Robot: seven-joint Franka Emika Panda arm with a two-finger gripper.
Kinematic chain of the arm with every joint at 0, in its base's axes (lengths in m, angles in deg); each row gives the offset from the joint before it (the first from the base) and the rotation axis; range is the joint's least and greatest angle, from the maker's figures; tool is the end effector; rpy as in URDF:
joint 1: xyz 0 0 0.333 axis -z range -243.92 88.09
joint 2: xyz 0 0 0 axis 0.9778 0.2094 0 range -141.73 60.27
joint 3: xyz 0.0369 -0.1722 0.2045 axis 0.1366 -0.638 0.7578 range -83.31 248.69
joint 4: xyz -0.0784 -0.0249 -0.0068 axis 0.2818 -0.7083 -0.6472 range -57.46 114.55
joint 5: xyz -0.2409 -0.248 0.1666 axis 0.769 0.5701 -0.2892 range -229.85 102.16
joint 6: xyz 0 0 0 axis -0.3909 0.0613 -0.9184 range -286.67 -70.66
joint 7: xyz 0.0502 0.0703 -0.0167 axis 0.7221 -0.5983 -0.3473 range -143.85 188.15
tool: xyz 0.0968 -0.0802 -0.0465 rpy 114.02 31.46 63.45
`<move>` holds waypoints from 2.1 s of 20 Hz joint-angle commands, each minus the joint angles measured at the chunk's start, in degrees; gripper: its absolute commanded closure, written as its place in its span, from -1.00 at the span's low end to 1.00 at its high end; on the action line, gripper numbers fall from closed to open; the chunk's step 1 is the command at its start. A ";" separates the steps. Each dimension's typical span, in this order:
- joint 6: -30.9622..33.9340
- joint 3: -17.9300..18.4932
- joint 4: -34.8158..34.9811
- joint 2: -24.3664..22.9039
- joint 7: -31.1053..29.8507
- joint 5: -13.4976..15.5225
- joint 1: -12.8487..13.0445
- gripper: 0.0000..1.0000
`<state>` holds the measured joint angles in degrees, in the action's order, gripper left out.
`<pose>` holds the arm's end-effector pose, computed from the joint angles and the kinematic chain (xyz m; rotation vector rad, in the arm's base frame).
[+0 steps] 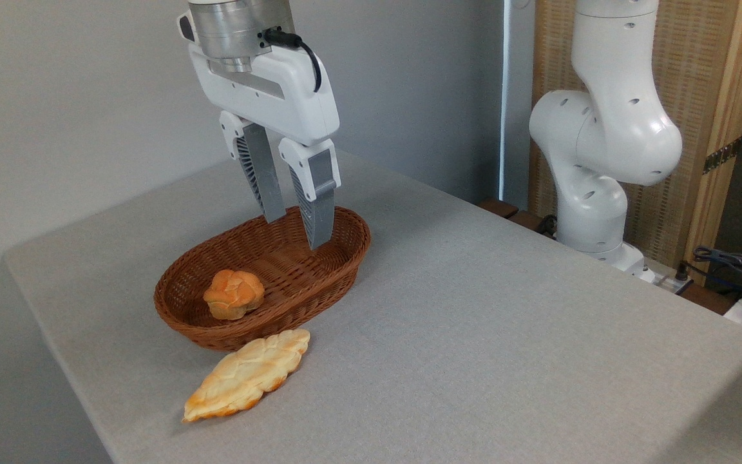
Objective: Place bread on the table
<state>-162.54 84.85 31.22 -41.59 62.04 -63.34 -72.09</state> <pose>0.5403 -0.0357 0.5393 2.9044 -1.1601 -0.0198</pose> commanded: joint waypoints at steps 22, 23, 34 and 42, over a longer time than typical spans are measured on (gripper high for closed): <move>0.97 0.65 -1.18 0.33 0.89 0.72 0.33 -1.00; 0.79 0.65 -1.18 0.33 0.80 0.72 0.33 -1.00; 0.18 -0.84 -0.92 0.68 0.27 2.12 1.47 -1.00; -12.01 -3.21 3.81 3.76 -5.87 3.89 8.85 -1.00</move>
<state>-168.90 82.34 31.92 -38.93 59.10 -60.09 -65.97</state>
